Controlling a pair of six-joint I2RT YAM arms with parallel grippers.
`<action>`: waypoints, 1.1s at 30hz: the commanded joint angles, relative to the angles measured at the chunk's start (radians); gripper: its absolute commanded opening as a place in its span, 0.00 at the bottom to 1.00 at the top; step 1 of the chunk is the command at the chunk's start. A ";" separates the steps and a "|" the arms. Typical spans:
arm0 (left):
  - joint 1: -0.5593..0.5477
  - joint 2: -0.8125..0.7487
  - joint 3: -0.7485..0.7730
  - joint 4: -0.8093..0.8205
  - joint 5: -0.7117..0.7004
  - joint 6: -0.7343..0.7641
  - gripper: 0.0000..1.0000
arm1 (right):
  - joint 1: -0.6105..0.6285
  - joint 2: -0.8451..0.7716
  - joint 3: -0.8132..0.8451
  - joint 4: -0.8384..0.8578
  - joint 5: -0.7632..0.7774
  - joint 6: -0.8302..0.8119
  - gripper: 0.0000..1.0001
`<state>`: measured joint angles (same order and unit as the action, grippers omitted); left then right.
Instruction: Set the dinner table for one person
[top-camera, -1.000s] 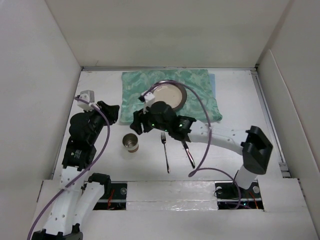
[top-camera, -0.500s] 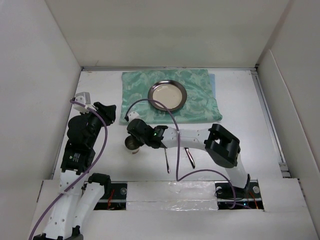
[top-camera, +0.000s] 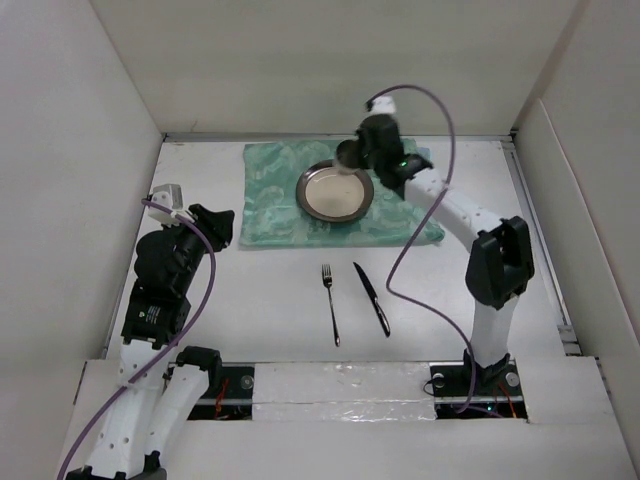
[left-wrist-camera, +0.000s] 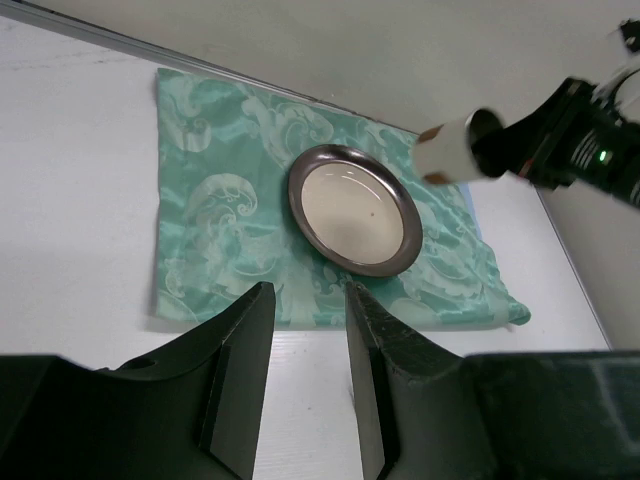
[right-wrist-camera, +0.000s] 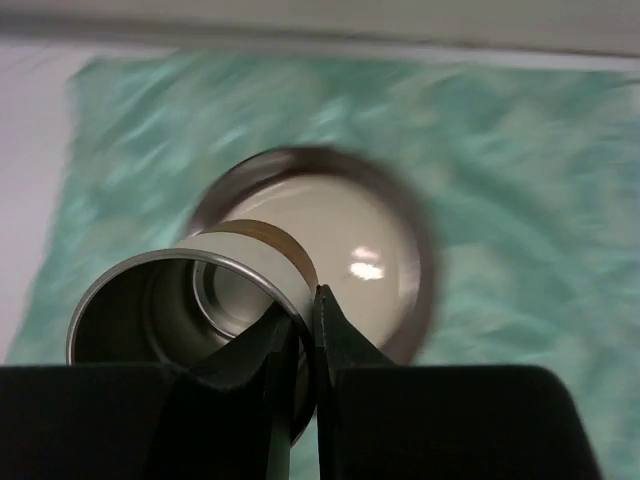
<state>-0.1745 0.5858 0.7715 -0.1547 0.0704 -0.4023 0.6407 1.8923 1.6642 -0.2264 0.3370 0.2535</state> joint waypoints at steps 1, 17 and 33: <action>0.003 -0.009 0.029 0.046 0.025 0.000 0.32 | -0.180 0.074 0.122 -0.052 -0.024 -0.039 0.00; 0.003 0.008 0.028 0.052 0.046 0.003 0.32 | -0.478 0.531 0.658 -0.344 -0.127 -0.019 0.00; 0.003 0.020 0.026 0.058 0.051 0.003 0.32 | -0.520 0.200 0.339 -0.134 -0.194 0.032 0.64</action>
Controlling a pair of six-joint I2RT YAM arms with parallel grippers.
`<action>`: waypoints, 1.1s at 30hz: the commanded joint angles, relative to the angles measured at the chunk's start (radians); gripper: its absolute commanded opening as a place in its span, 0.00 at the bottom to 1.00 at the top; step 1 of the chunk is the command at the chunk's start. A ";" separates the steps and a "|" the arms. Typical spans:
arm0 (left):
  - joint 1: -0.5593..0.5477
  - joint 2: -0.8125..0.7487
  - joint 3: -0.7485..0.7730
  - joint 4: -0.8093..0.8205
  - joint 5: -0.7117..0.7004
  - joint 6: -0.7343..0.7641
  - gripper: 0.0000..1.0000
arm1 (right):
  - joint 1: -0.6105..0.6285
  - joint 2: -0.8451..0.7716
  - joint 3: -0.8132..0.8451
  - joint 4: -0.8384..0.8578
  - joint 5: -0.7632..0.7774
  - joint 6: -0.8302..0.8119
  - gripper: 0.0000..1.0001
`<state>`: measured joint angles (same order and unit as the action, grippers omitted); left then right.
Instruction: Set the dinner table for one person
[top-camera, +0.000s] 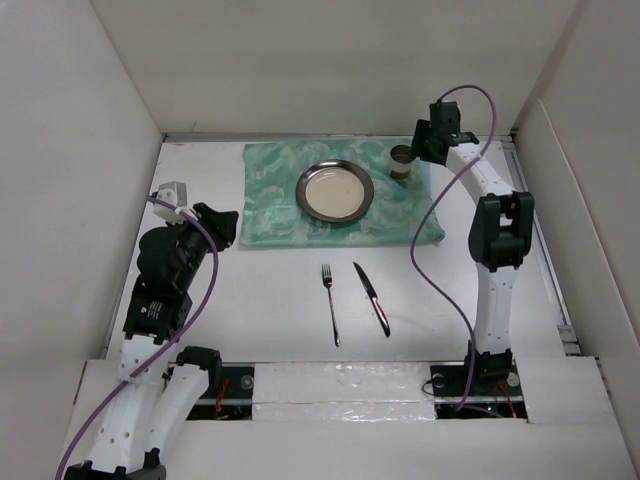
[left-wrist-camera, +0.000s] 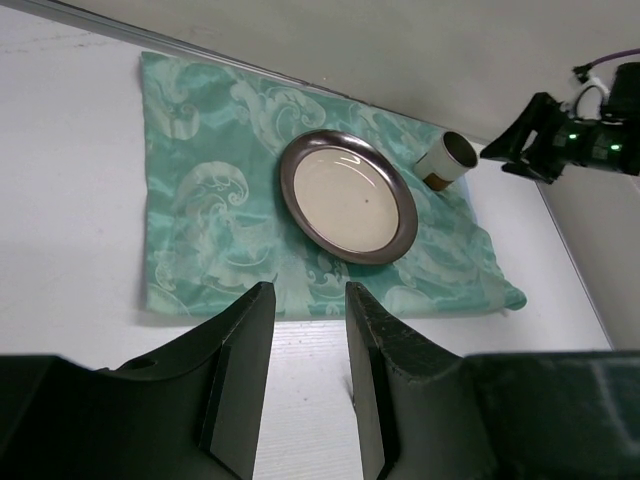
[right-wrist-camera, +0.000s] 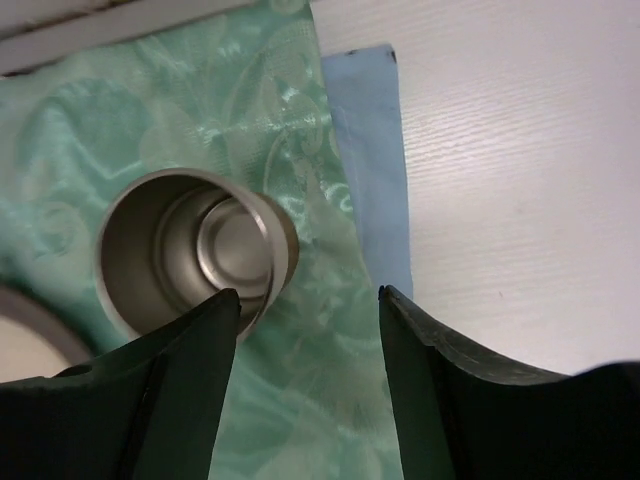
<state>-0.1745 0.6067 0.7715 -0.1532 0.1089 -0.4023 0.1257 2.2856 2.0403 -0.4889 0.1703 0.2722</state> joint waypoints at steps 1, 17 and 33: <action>0.003 -0.002 0.025 0.058 0.020 0.003 0.32 | -0.005 -0.228 -0.063 0.154 -0.031 0.016 0.64; 0.003 -0.001 0.020 0.070 0.046 0.010 0.00 | 0.734 -0.928 -1.209 0.495 0.090 0.194 0.00; 0.003 -0.015 0.011 0.080 0.063 0.003 0.08 | 1.037 -0.715 -1.188 0.427 0.253 0.332 0.50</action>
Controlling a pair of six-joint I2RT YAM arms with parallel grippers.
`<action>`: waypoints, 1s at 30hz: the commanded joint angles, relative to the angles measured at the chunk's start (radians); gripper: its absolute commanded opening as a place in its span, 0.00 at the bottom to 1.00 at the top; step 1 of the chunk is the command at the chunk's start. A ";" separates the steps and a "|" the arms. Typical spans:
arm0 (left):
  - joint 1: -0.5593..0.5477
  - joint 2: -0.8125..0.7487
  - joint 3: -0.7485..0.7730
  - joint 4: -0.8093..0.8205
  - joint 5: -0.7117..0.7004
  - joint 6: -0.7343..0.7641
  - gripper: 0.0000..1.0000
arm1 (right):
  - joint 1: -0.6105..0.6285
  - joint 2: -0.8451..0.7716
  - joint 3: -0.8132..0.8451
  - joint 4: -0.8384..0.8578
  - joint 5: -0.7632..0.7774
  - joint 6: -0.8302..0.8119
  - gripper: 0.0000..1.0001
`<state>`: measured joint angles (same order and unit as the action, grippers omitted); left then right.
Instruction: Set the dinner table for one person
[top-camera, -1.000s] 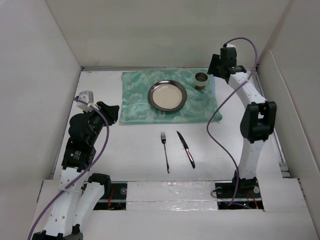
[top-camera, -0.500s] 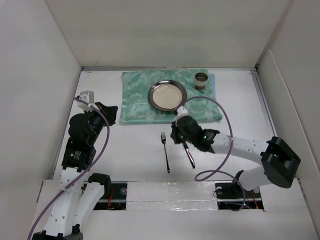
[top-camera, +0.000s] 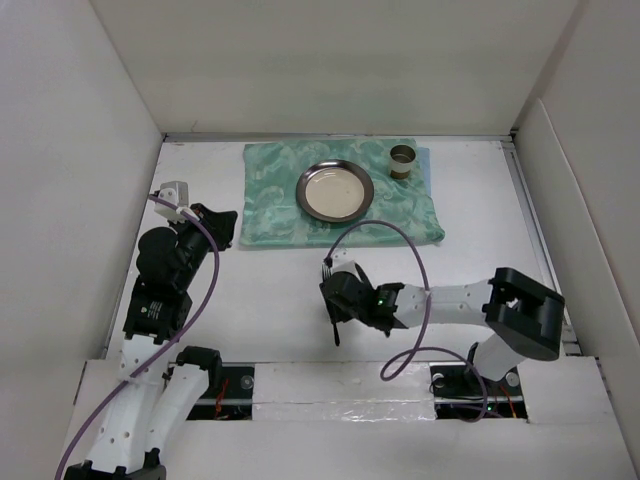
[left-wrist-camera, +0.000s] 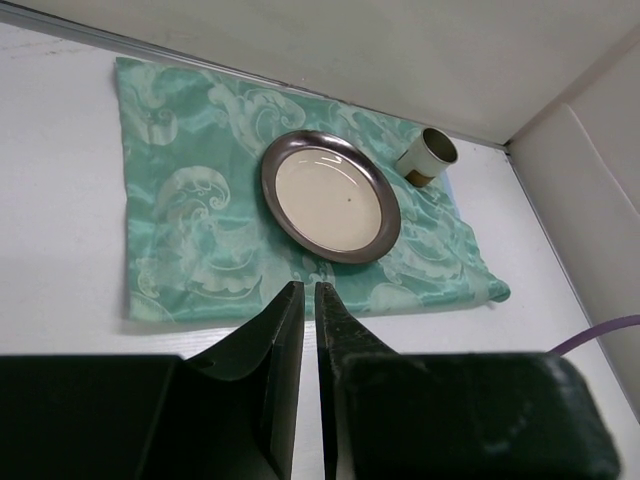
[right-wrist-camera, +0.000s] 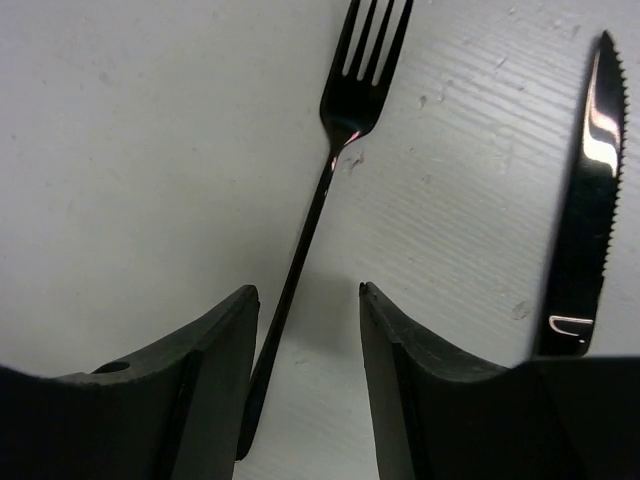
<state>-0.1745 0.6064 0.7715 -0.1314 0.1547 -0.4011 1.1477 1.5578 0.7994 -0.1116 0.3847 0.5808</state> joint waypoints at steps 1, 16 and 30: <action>0.003 -0.010 0.014 0.055 0.013 0.002 0.08 | 0.015 0.040 0.060 0.047 0.040 0.025 0.49; 0.003 -0.014 0.012 0.061 0.029 -0.001 0.09 | 0.035 0.125 0.226 0.001 0.169 0.030 0.00; 0.003 -0.010 0.020 0.044 -0.046 -0.057 0.17 | -0.203 0.494 0.889 -0.009 0.022 -0.078 0.00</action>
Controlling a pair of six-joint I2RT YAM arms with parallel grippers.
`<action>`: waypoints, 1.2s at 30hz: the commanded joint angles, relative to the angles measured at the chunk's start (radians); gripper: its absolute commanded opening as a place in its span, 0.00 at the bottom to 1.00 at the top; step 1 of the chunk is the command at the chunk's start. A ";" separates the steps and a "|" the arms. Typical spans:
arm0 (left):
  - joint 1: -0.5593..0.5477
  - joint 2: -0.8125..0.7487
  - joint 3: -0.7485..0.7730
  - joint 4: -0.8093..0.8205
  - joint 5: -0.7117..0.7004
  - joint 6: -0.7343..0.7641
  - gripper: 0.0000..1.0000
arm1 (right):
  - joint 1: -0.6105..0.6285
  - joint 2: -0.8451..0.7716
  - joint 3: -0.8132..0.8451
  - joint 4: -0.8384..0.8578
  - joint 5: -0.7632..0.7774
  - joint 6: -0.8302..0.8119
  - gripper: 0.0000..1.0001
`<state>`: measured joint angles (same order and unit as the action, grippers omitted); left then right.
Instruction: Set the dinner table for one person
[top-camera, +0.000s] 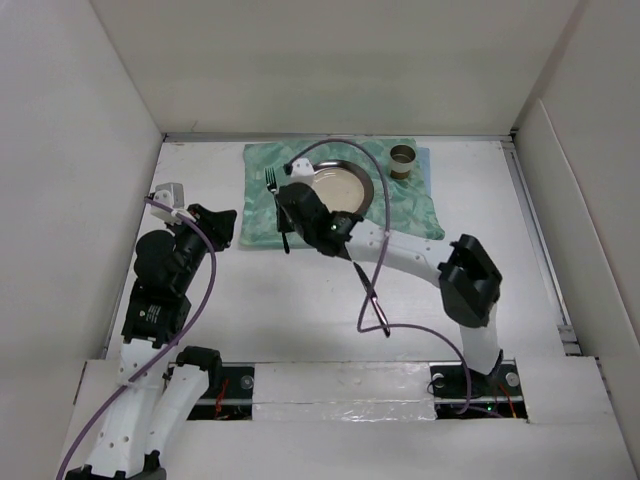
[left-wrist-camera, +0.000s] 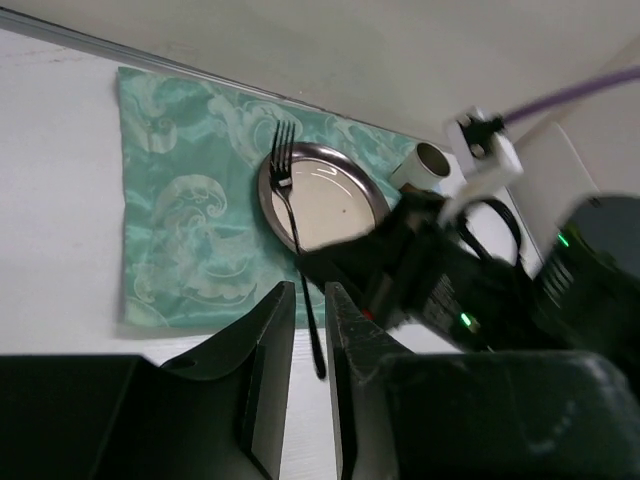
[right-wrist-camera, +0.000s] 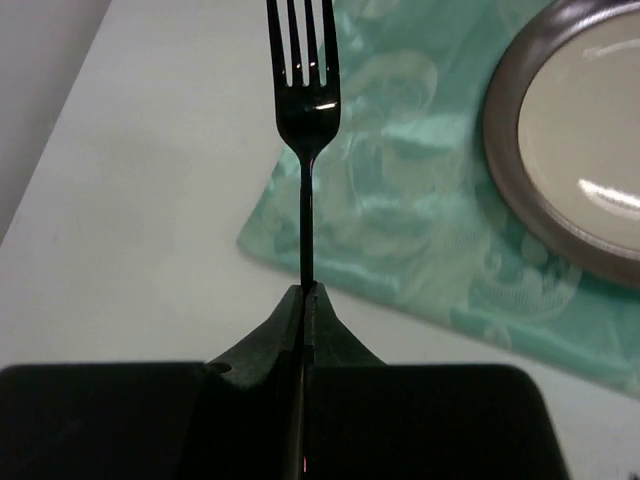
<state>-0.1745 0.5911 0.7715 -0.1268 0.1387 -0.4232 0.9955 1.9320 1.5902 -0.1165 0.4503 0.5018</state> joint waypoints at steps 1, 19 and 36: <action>0.003 0.004 0.020 0.038 -0.028 -0.037 0.17 | -0.063 0.160 0.205 -0.046 -0.050 0.016 0.00; -0.006 0.006 0.022 0.032 -0.008 -0.026 0.18 | -0.196 0.664 0.798 -0.276 -0.159 0.135 0.00; -0.006 0.019 0.017 0.030 -0.002 -0.022 0.18 | -0.184 0.371 0.458 -0.039 -0.197 0.092 0.47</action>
<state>-0.1768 0.6193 0.7715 -0.1326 0.1287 -0.4500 0.7906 2.4733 2.1105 -0.3038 0.2565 0.6323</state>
